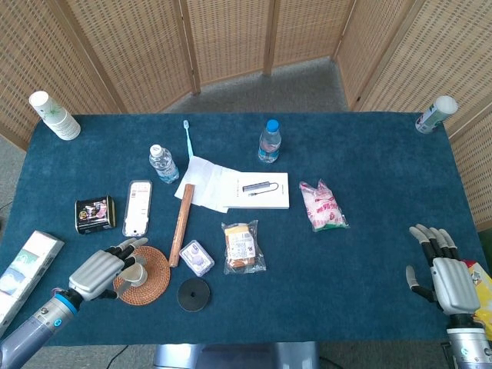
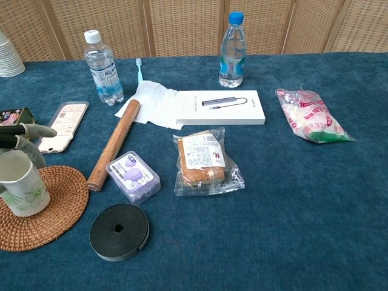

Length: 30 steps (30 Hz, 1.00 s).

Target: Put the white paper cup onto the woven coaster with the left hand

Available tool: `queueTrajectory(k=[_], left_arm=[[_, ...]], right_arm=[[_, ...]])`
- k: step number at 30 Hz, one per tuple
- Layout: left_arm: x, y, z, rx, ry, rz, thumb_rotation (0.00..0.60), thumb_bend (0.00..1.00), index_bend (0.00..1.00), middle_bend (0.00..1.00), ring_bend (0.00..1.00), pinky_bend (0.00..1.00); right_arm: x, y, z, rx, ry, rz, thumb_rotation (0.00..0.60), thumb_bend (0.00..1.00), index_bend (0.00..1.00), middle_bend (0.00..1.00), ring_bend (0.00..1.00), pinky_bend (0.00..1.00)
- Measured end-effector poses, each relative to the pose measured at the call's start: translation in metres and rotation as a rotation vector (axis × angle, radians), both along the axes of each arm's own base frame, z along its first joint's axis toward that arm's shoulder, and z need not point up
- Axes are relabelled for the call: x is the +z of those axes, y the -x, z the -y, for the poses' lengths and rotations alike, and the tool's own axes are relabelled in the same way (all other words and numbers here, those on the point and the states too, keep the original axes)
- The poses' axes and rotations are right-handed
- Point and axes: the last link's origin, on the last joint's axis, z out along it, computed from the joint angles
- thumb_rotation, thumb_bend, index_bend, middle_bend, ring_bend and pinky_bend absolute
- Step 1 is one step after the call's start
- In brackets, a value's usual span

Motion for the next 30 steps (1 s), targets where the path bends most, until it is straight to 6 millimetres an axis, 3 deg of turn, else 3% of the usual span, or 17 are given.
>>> queueTrajectory(k=[6,18,25,30], left_arm=[[0.0002,-0.0015,0.0009,-0.002,0.008,-0.008,0.600,0.50,0.24,0.00,0.00,0.16],[-0.0003,-0.0004,0.0020,0.005,0.024,-0.049,0.600,0.50,0.18,0.00,0.00,0.09],[-0.0013,-0.0009,0.0018,0.010,0.026,-0.066,0.600,0.50,0.08,0.00,0.00,0.00],[-0.0011,-0.0025,0.0016,0.006,0.022,-0.063,0.600,0.50,0.00,0.00,0.00,0.00]], right_arm=[[0.0009,0.0012,-0.0019,-0.005,0.004,-0.004,0.600,0.55,0.10,0.00,0.00,0.00],[0.0023,0.0024,-0.0041,-0.003,0.016,0.006,0.600,0.55,0.08,0.00,0.00,0.00],[0.0023,0.0024,-0.0033,0.001,0.015,0.009,0.600,0.56,0.07,0.00,0.00,0.00],[0.0035,0.0026,-0.0034,0.002,0.018,0.010,0.600,0.55,0.07,0.00,0.00,0.00]])
